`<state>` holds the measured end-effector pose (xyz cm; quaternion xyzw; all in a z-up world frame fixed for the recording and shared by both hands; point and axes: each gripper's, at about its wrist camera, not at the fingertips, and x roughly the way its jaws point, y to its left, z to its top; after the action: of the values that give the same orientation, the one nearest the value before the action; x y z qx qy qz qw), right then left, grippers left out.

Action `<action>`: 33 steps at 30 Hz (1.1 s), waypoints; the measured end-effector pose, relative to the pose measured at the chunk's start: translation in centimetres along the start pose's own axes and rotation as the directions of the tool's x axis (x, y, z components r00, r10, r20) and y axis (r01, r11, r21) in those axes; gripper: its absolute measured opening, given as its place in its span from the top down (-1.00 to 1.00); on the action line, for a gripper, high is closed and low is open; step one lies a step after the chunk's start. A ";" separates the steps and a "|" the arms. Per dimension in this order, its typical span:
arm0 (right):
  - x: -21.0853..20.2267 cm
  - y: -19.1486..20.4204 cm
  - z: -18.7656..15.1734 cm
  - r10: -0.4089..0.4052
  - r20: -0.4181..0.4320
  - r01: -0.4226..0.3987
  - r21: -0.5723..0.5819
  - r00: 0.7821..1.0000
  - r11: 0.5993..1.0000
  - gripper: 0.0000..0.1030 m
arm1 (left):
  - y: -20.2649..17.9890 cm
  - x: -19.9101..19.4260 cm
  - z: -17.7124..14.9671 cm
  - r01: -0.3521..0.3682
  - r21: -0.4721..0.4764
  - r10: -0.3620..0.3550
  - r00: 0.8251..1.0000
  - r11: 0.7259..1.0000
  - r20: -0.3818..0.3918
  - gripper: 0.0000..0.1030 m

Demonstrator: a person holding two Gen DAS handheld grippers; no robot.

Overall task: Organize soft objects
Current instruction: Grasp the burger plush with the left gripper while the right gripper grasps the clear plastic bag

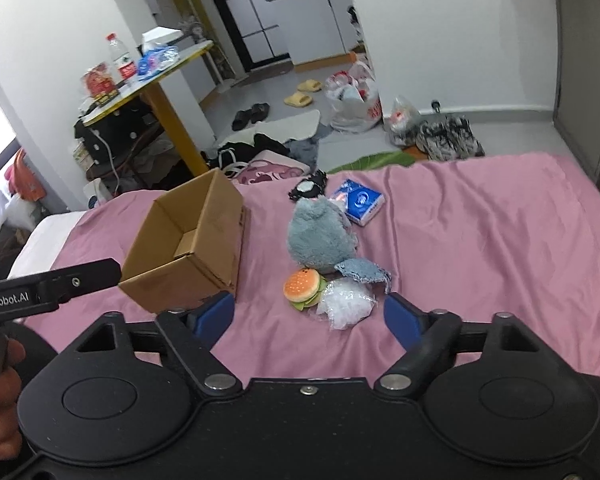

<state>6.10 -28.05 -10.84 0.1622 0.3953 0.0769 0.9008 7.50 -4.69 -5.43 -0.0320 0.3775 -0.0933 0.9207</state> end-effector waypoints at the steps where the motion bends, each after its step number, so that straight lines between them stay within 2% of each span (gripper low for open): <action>1: 0.5 -0.3 0.1 0.001 -0.006 -0.001 0.021 1.000 1.000 -0.45 | -0.1 0.6 0.1 0.005 -0.001 -0.005 1.000 1.000 -0.007 -0.76; 5: 2.4 -1.6 0.2 0.001 -0.032 0.003 0.122 0.999 0.993 -0.39 | -0.7 3.0 0.5 0.029 -0.006 -0.029 0.999 1.000 -0.039 -0.69; 9: 4.3 -2.7 0.2 0.000 -0.061 0.012 0.192 0.998 0.981 -0.13 | -1.4 5.4 0.6 0.050 -0.016 -0.051 0.996 0.999 -0.075 -0.53; 11: 5.1 -3.3 0.1 0.003 -0.074 0.014 0.217 0.997 0.976 -0.10 | -1.7 6.6 0.5 0.051 -0.014 -0.052 0.994 0.999 -0.094 -0.47; 15: 6.3 -4.4 0.0 -0.013 -0.093 0.038 0.266 0.996 0.963 -0.09 | -2.6 9.1 0.3 0.067 -0.010 -0.068 0.988 0.998 -0.140 -0.36; 18: 7.1 -5.2 0.0 -0.022 -0.101 0.052 0.302 0.995 0.952 -0.10 | -3.3 10.8 0.2 0.080 -0.011 -0.081 0.983 0.997 -0.165 -0.36; 28: 11.1 -6.2 -0.6 0.040 -0.161 0.023 0.373 0.986 0.927 -0.03 | -4.2 16.0 0.4 0.072 -0.032 -0.077 0.969 0.997 -0.236 -0.33; 31: 12.0 -6.6 -0.6 0.053 -0.177 0.022 0.396 0.983 0.918 0.11 | -4.1 17.4 0.3 0.071 -0.043 -0.080 0.964 0.997 -0.254 -0.33; 33: 12.4 -7.1 -0.8 0.072 -0.178 0.010 0.421 0.981 0.907 0.32 | -4.1 18.2 0.1 0.076 -0.049 -0.087 0.958 0.996 -0.273 -0.33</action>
<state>13.98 -31.18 -22.36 0.3504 0.4837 0.0195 0.8018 19.65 -12.24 -17.40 -0.0519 0.5015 -0.1274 0.8541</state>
